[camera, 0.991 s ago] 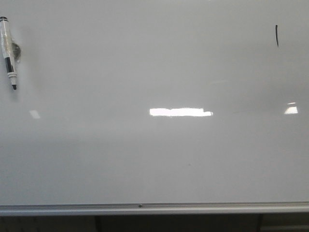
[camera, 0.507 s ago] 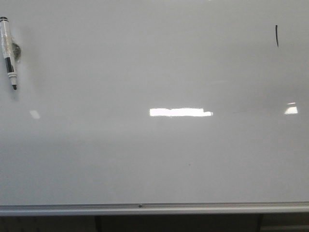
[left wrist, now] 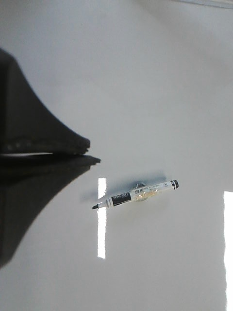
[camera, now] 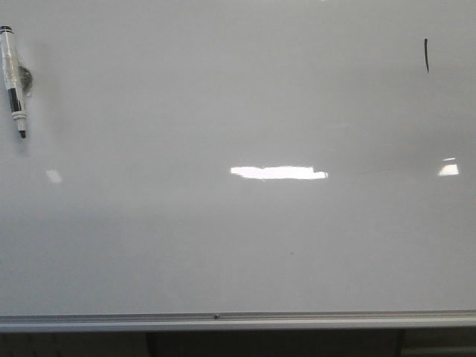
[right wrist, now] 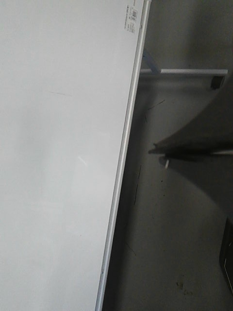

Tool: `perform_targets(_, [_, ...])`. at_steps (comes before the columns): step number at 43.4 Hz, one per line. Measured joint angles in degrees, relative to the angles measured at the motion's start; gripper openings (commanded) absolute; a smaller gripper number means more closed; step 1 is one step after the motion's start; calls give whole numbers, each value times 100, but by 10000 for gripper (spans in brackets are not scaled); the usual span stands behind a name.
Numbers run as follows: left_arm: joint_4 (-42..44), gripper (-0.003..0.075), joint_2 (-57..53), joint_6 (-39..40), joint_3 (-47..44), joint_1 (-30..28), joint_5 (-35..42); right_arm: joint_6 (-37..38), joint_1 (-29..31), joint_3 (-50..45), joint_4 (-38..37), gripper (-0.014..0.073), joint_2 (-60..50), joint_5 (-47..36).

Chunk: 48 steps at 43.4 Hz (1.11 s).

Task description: Write number 1 on whiteboard

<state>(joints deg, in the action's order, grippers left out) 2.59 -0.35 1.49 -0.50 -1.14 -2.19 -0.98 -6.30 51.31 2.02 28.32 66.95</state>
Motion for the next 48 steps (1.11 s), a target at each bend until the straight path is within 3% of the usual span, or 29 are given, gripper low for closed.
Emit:
perform_targets(18, [0, -20, 0, 0, 0, 0, 0, 0, 80, -426, 0, -68, -408, -371])
perform_targets(33, [0, -20, 0, 0, 0, 0, 0, 0, 641, -2906, 0, -68, -2142, -3314])
perform_targets(48, [0, -20, 0, 0, 0, 0, 0, 0, 703, -4748, 0, -68, -2895, -5236])
